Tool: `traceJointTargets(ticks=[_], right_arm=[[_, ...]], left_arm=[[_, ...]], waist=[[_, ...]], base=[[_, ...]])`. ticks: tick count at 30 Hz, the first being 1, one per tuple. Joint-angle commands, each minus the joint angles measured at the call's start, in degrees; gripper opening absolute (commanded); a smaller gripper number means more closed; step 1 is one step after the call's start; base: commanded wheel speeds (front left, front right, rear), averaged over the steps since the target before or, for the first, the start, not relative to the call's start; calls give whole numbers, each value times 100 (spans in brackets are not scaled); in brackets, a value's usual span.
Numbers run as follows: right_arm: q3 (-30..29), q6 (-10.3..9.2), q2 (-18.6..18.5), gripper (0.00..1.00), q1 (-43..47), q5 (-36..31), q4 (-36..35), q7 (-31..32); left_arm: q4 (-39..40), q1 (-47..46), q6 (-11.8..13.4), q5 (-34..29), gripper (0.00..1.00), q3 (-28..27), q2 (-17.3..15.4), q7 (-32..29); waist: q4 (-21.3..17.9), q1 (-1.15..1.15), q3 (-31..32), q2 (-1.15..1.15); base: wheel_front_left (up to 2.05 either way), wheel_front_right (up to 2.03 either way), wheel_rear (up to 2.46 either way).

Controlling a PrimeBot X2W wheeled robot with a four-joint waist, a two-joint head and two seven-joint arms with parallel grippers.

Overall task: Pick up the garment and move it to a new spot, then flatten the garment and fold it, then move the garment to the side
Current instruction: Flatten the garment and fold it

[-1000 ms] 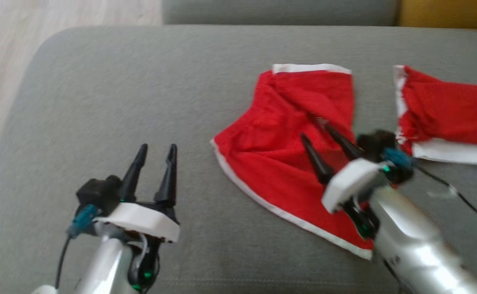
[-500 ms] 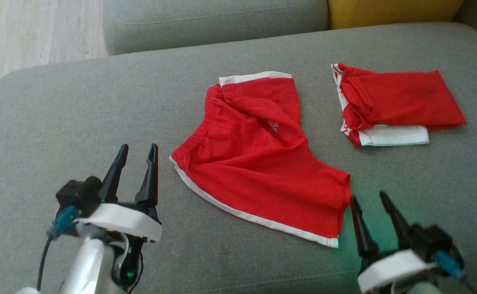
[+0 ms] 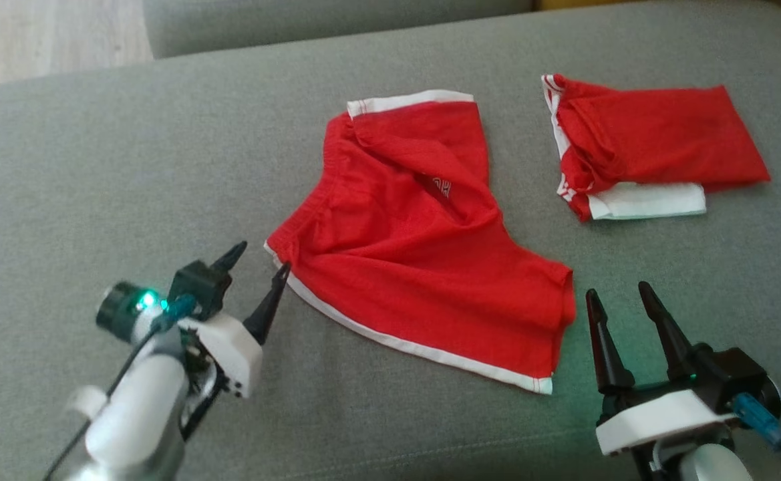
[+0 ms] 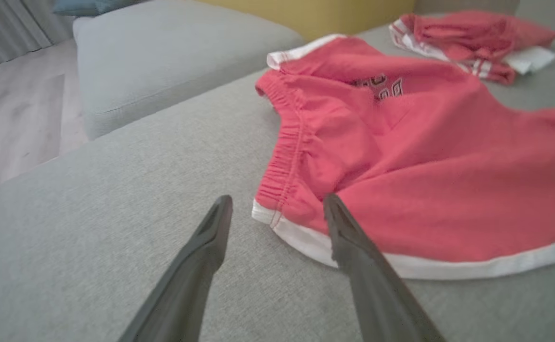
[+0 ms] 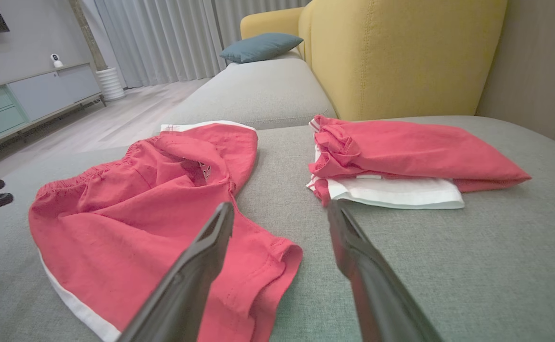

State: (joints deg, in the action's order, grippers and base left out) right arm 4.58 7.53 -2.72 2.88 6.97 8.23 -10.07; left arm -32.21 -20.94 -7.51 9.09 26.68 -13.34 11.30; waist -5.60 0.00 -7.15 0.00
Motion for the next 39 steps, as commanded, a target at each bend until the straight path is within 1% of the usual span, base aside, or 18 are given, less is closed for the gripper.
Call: traceJointTargets(ticks=[1,3,6,9,19,28,29,30,31,35,39], right_arm=[[99,-4,-19,100,-163,-18,-219,0],[103,-4,-18,100,-181,22,-263,9],[105,-4,-17,100,-212,57,-302,12],[102,-4,-17,100,-242,76,-324,12],[94,-4,-16,100,-290,84,-292,4],[75,-4,-16,100,-281,62,-220,28],[75,-4,-16,100,-281,60,-212,30],[73,-4,-16,100,-281,57,-203,32],[71,-4,-16,100,-280,53,-193,33],[82,-4,-16,100,-258,30,-154,42],[167,-4,-16,100,-191,-91,-122,77]], left_arm=[[57,-402,4,-57,100,-92,-242,4],[-179,-656,4,-129,100,230,-410,-47],[-518,-960,3,-98,100,622,-553,-112],[-818,-1223,3,-82,100,830,-643,-78],[-1476,-1651,3,87,100,1213,-592,189],[-1505,-1747,3,272,100,1714,-589,345],[-1491,-1746,3,312,87,1768,-591,351],[-1473,-1746,3,363,33,1801,-594,356],[-1445,-1744,3,429,0,1826,-593,360],[-1276,-1752,2,590,0,1840,-634,367],[-989,-1666,2,655,0,1739,-679,368]], waist=[[-28,0,-78,0],[-53,0,-163,0],[-93,0,-270,0],[-131,0,-374,0],[-230,0,-495,0],[-260,0,-466,0],[-262,0,-460,0],[-262,0,-455,0],[-260,0,-450,0],[-244,0,-426,0],[-209,0,-380,0]], base=[[0,0,0],[0,0,0],[0,0,0],[0,0,0],[0,0,0],[0,0,0],[0,0,0],[0,0,0],[0,0,0],[0,0,0],[0,0,0]])
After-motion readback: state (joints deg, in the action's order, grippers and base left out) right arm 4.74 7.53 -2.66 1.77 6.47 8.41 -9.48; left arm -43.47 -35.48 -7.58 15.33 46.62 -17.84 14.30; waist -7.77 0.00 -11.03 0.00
